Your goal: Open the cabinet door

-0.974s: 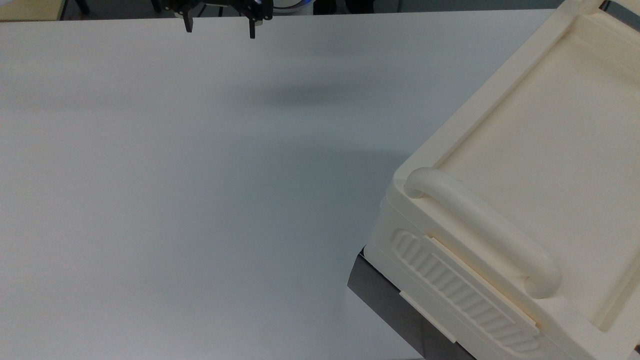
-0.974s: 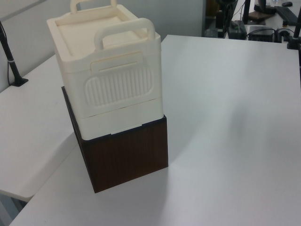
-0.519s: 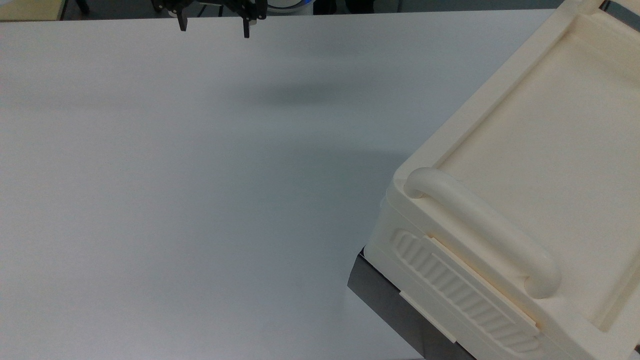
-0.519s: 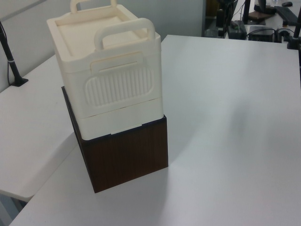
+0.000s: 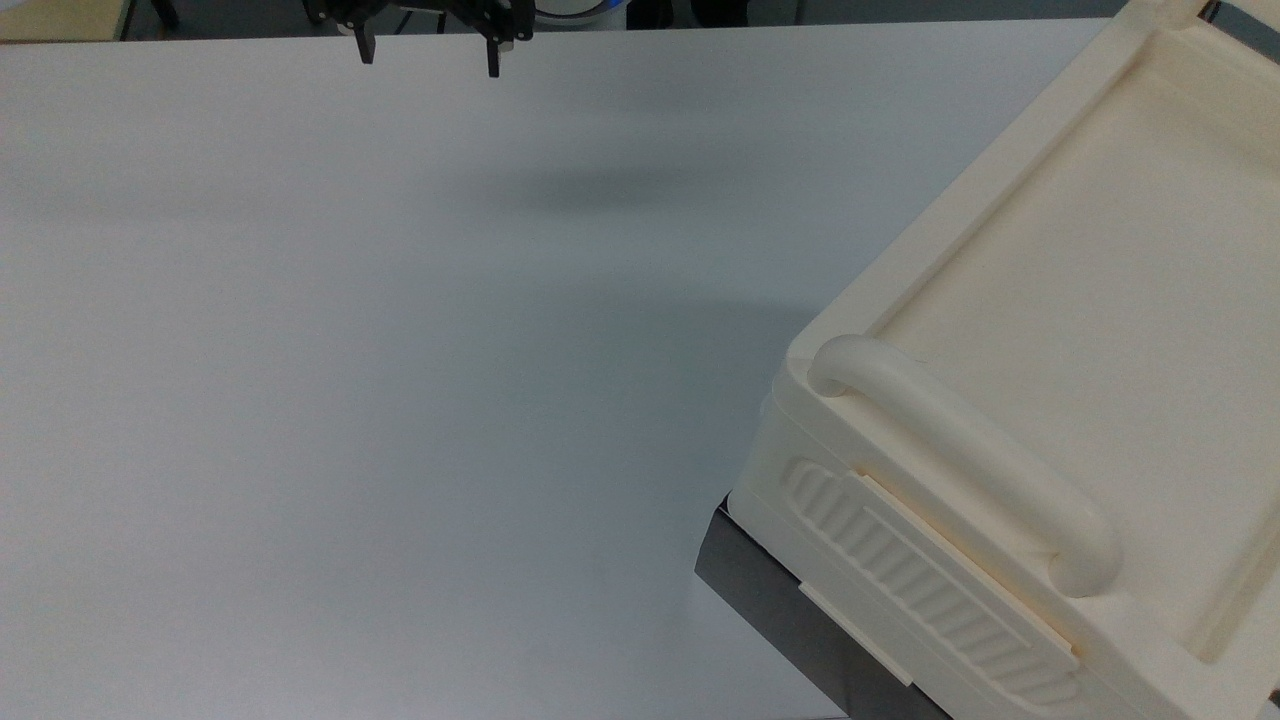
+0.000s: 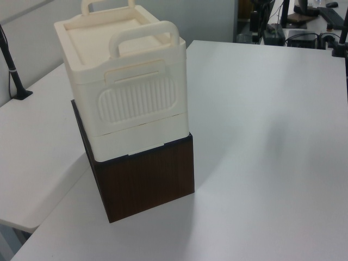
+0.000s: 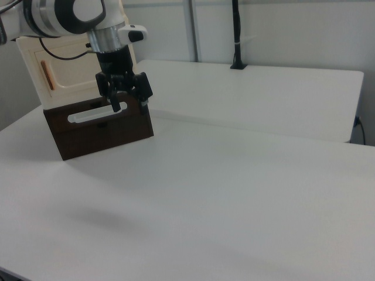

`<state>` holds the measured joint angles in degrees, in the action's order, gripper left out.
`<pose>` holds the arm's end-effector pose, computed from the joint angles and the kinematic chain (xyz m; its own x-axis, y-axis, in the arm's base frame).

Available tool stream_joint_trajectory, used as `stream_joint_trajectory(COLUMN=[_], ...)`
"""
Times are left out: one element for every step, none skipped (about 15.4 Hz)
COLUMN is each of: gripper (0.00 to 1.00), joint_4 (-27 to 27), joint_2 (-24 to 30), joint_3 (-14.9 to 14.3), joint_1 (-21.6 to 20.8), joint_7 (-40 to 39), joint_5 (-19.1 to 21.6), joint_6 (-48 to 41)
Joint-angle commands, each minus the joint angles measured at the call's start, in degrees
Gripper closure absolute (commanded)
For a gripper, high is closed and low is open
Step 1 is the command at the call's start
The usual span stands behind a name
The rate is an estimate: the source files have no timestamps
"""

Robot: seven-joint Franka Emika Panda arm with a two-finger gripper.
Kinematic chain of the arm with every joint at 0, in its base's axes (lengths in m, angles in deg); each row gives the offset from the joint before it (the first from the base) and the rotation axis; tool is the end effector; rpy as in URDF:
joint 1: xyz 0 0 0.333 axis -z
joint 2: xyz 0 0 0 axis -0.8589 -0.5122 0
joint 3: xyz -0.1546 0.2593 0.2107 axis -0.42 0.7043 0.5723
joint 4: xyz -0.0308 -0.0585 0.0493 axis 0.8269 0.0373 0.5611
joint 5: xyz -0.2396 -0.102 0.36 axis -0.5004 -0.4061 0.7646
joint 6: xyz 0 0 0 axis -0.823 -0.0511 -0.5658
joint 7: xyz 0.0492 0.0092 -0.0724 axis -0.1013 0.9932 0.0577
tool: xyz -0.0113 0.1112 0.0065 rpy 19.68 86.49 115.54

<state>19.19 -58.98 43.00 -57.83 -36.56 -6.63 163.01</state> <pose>0.6320 -0.0278 0.6501 0.9998 -0.0101 -0.0171 -0.0083 -0.9949 0.1003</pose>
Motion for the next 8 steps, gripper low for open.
stream_joint_trajectory(gripper=[0.0,0.0,0.0,0.0,0.0,0.0,0.0,0.0], joint_4=[0.4,0.3,0.3,0.3,-0.4,-1.8,-2.1,-2.1], joint_2=[-0.1,-0.1,0.0,0.1,0.0,-0.1,-0.1,-0.1], joint_3=[0.3,0.4,0.7,1.0,1.2,1.7,1.8,1.8], joint_1=[-0.3,-0.5,-0.5,-0.7,-0.7,-1.3,-2.3,-3.1], joint_7=[-3.8,-4.2,-4.4,-4.4,-4.5,-4.9,-5.4,-6.1], joint_5=[2.7,4.3,5.4,6.2,6.9,8.0,9.0,9.2], joint_6=[0.1,0.1,0.1,0.1,0.1,0.1,0.2,0.2])
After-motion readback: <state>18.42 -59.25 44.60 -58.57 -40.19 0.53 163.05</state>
